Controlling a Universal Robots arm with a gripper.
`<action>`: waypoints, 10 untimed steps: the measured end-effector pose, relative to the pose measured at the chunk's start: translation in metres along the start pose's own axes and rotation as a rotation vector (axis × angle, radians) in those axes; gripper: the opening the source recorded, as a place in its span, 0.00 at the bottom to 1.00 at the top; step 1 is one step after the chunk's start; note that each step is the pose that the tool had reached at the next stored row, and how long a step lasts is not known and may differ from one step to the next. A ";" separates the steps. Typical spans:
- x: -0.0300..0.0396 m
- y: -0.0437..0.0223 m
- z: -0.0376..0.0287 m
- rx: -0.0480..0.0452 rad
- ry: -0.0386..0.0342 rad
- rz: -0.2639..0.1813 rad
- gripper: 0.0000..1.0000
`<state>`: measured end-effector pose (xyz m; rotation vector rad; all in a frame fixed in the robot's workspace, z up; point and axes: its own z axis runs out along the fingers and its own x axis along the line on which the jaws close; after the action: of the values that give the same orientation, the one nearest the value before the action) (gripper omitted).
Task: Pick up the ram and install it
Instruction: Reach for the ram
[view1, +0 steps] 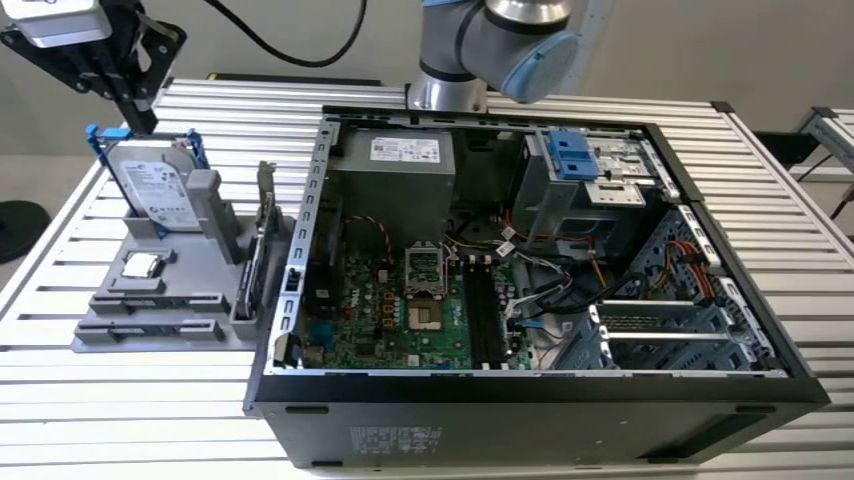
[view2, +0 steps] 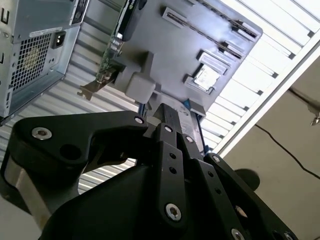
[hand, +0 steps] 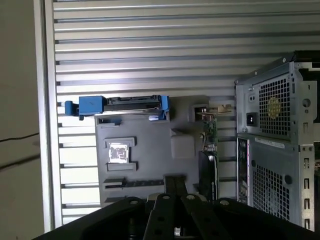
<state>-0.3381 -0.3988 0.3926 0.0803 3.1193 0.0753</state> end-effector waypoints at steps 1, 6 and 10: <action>0.0012 0.0000 -0.0001 0.0000 0.0003 -0.003 0.00; 0.0064 -0.0003 -0.0002 -0.0005 0.0013 -0.027 0.00; 0.0104 -0.0005 -0.0003 -0.0010 0.0027 -0.054 0.00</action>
<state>-0.3485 -0.3988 0.3926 -0.0041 3.1217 0.0762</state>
